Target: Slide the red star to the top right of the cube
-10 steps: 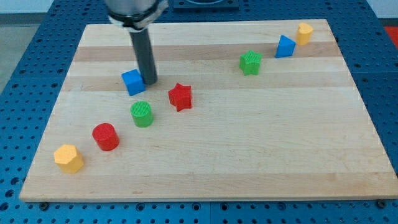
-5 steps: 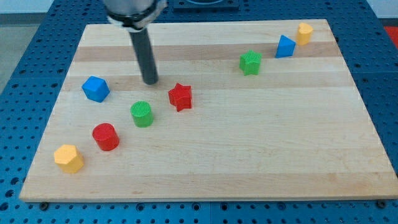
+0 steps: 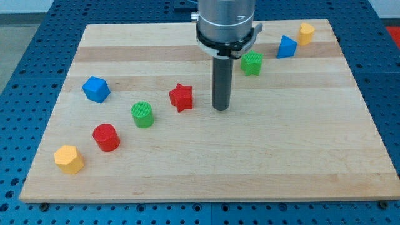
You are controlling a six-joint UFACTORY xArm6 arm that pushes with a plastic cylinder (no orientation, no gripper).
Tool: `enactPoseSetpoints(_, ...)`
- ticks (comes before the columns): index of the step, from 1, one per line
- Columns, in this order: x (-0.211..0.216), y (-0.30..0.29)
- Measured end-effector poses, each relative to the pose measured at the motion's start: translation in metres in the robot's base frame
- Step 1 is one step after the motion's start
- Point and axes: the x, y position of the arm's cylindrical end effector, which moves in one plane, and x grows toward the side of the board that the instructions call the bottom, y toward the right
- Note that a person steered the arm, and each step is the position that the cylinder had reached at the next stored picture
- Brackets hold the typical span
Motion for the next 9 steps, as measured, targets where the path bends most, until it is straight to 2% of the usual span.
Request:
enactPoseSetpoints(4,-0.016,-0.103)
enactPoseSetpoints(7,-0.062,-0.165)
enactPoseSetpoints(8,-0.062,-0.173)
enactPoseSetpoints(9,-0.041,-0.144)
